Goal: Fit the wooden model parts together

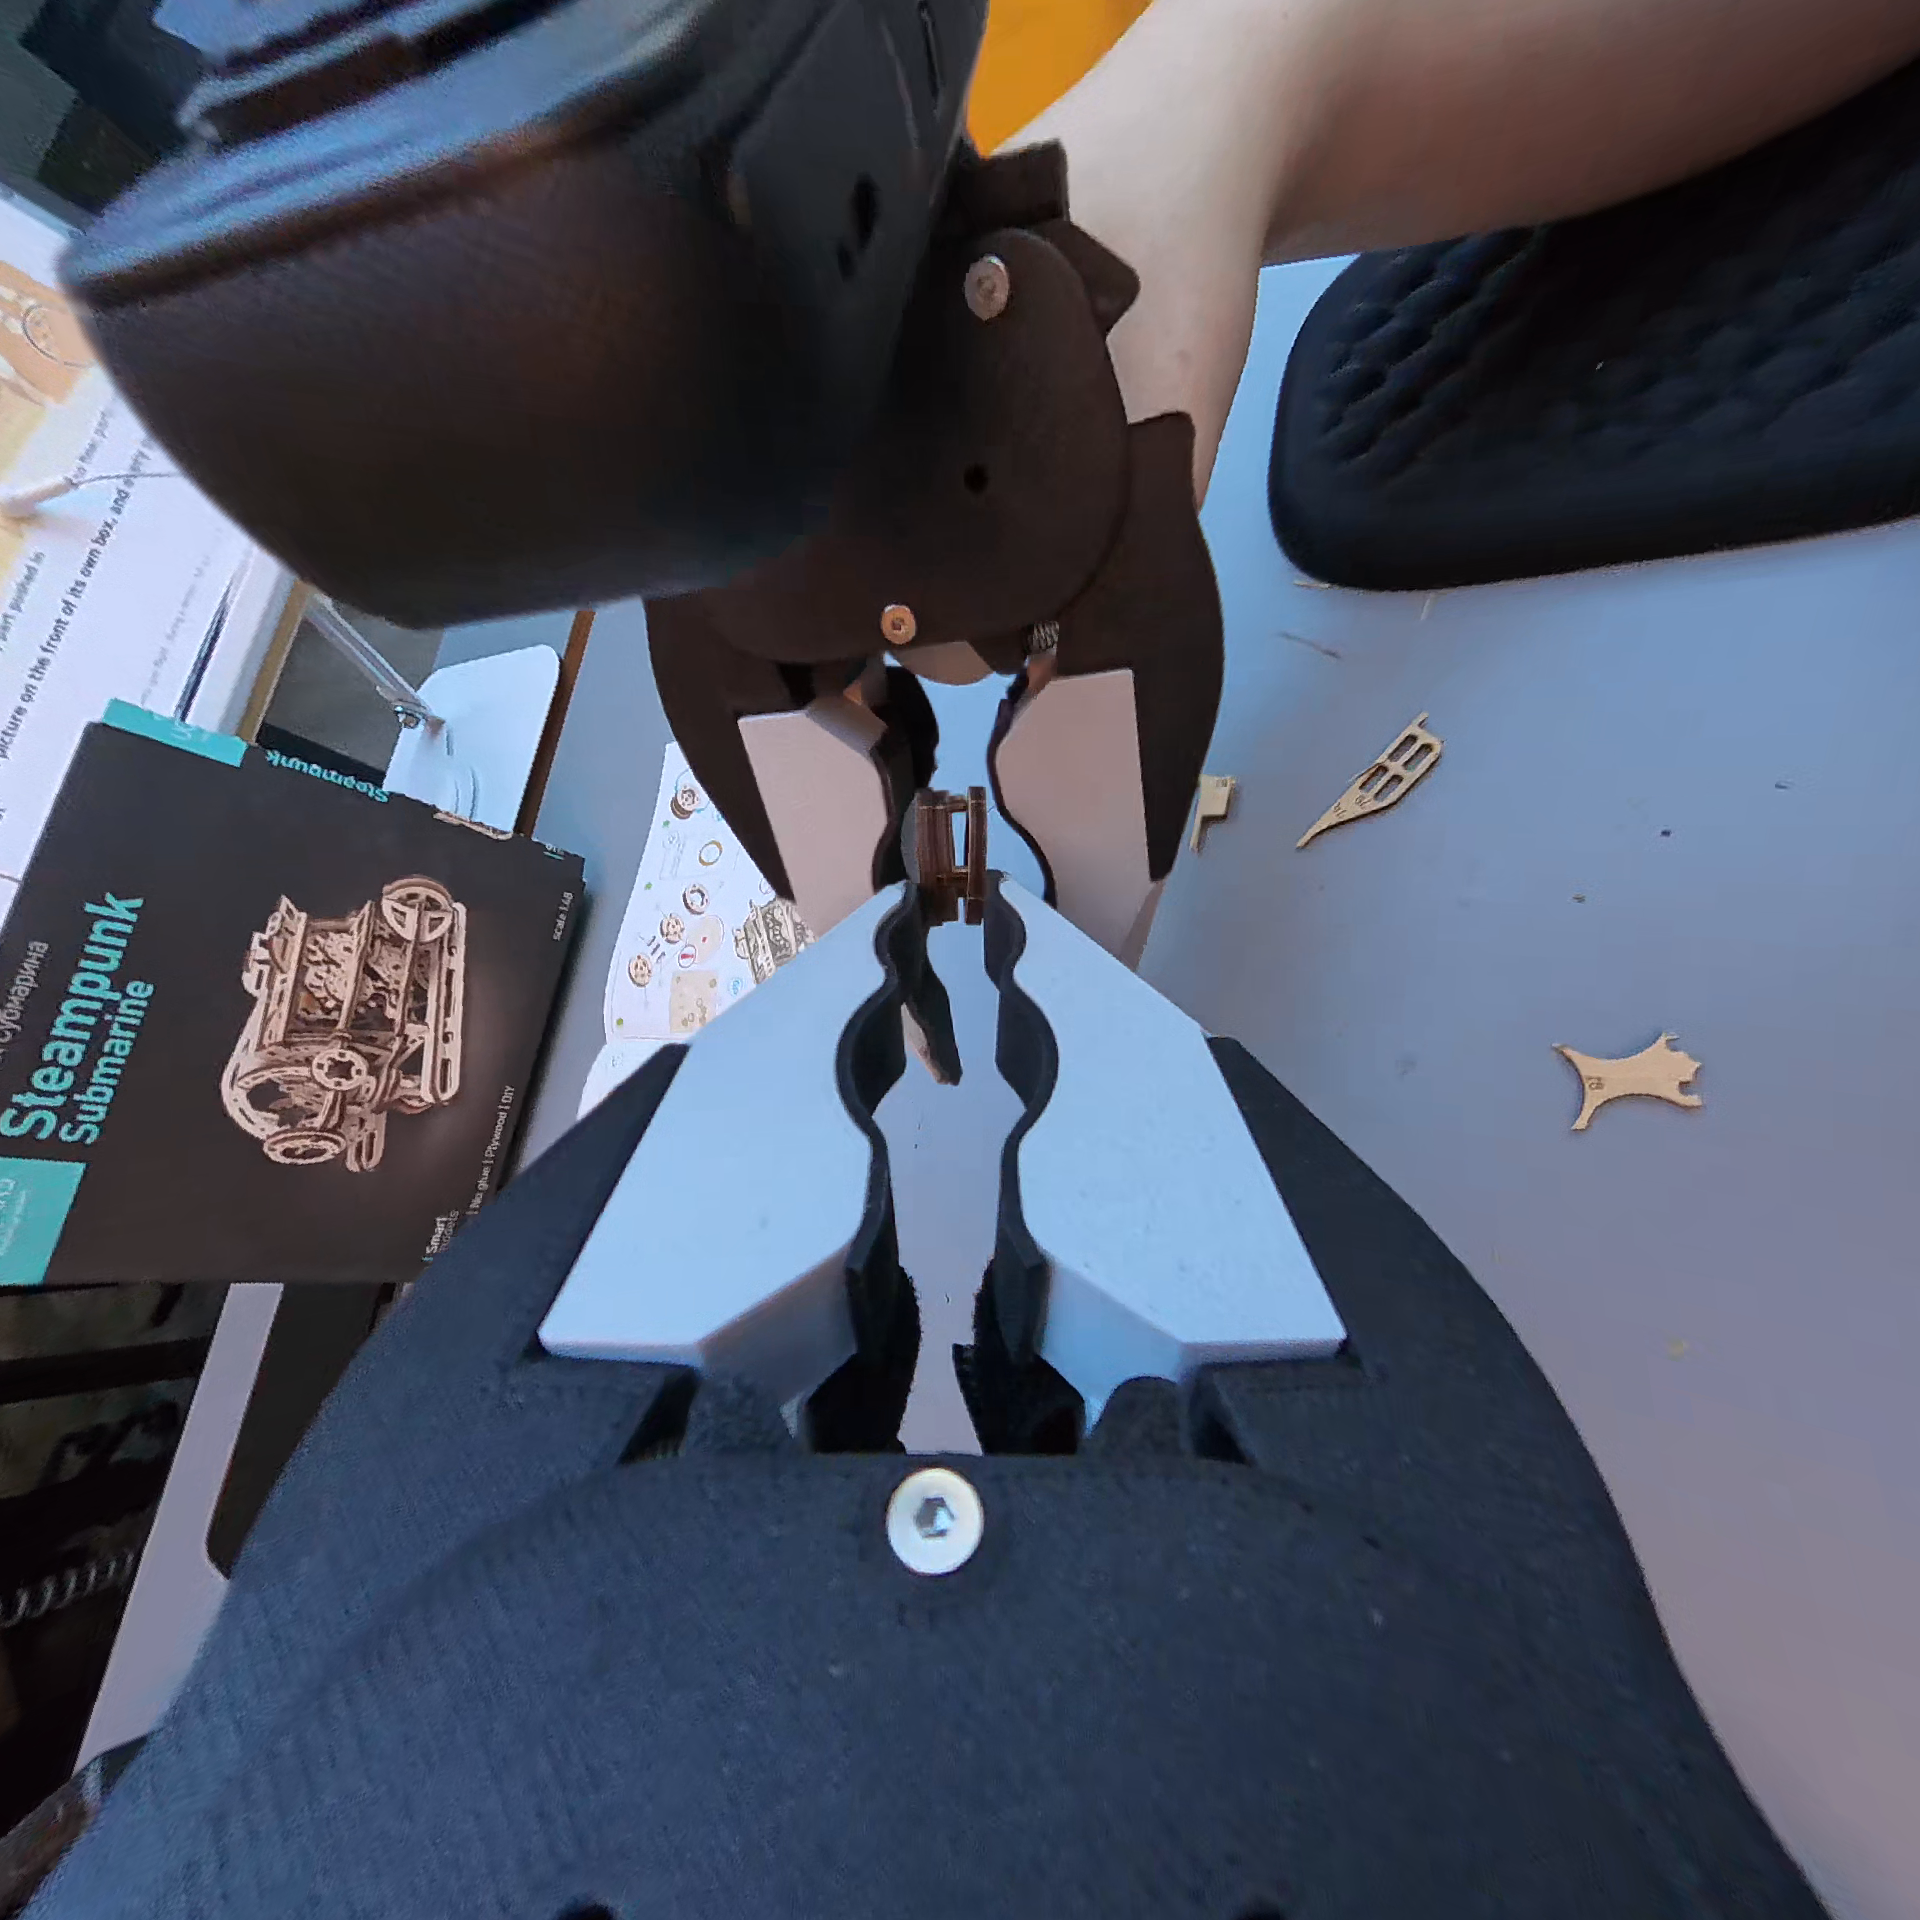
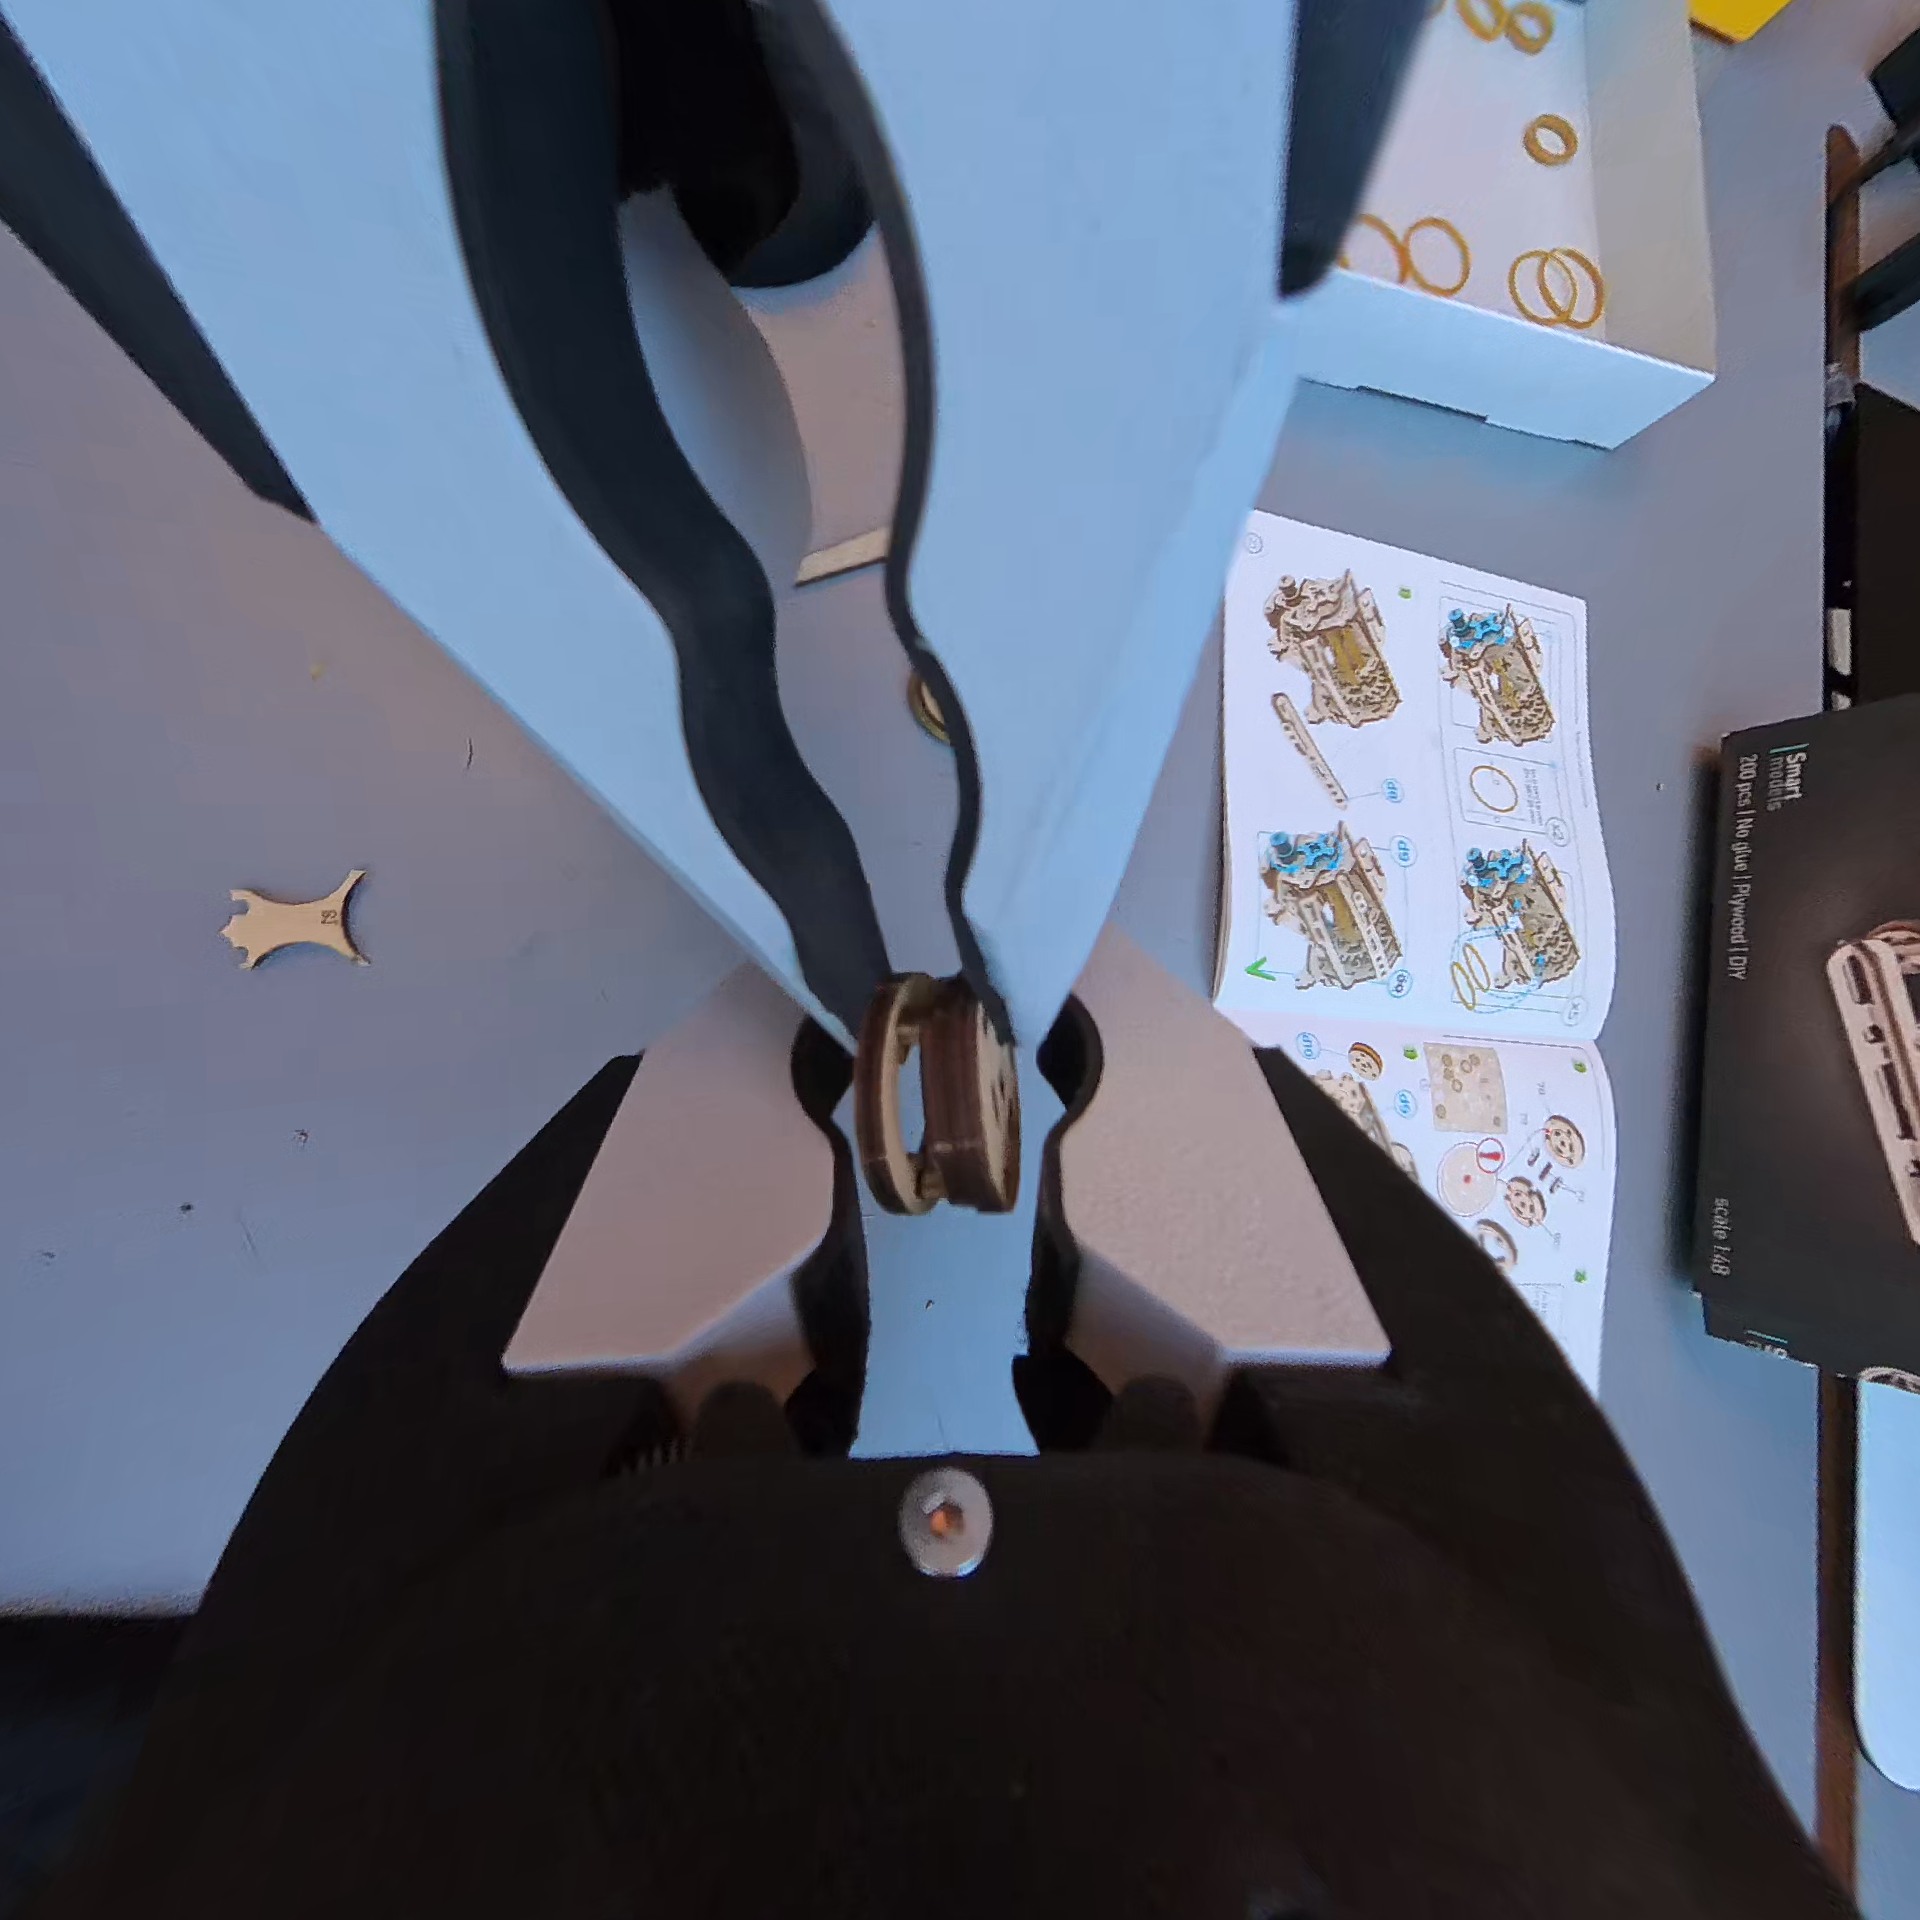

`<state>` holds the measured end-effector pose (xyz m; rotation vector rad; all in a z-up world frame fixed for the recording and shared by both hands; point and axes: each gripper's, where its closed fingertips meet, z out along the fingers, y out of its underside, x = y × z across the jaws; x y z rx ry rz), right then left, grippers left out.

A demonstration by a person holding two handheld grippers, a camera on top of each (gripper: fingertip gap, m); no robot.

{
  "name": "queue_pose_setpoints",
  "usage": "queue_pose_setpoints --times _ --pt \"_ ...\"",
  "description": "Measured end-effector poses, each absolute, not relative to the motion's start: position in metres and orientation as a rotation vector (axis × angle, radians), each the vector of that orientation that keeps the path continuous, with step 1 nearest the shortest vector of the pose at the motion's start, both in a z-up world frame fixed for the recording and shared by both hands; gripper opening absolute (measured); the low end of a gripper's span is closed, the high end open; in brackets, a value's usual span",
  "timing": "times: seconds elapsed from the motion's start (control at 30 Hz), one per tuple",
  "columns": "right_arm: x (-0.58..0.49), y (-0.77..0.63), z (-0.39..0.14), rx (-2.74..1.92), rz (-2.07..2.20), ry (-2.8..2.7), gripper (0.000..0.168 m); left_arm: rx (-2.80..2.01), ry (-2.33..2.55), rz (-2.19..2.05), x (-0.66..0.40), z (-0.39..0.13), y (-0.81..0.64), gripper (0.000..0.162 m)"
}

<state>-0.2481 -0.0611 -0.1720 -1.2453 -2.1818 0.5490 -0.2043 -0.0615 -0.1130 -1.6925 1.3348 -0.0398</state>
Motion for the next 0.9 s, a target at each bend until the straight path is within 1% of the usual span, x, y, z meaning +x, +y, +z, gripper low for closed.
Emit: queue_pose_setpoints --times 0.03,0.07,0.13,0.17,0.43,0.57,0.63,0.73,0.8,0.9 --pt "-0.247 -0.063 -0.171 -1.229 0.534 -2.192 0.029 -1.694 1.339 -0.046 -0.202 -0.111 -0.063 0.009" --pt "-0.247 -0.063 -0.170 -1.213 0.513 -2.194 0.028 -1.700 1.345 -0.047 -0.200 -0.110 -0.063 0.009" --pt "-0.246 -0.063 -0.167 -1.182 0.470 -2.195 0.019 -1.709 1.348 -0.058 -0.197 -0.107 -0.065 0.009" --pt "-0.245 -0.063 -0.167 -1.173 0.454 -2.201 0.018 -1.718 1.348 -0.066 -0.196 -0.106 -0.066 0.009" --pt "-0.242 -0.067 -0.165 -1.131 0.420 -2.214 0.017 -1.715 1.345 -0.075 -0.191 -0.100 -0.073 0.009" --pt "-0.240 -0.066 -0.166 -1.113 0.385 -2.221 0.022 -1.717 1.369 -0.027 -0.191 -0.104 -0.074 0.010" --pt "-0.240 -0.065 -0.166 -1.076 0.354 -2.223 0.019 -1.719 1.372 -0.031 -0.191 -0.104 -0.075 0.010" --pt "-0.237 -0.063 -0.169 -1.062 0.316 -2.235 0.020 -1.721 1.378 -0.012 -0.193 -0.105 -0.076 0.010" --pt "-0.238 -0.065 -0.167 -1.053 0.350 -2.234 0.012 -1.719 1.379 -0.018 -0.193 -0.105 -0.077 0.009" --pt "-0.238 -0.070 -0.167 -1.050 0.394 -2.244 0.011 -1.723 1.384 -0.036 -0.193 -0.104 -0.078 0.010"
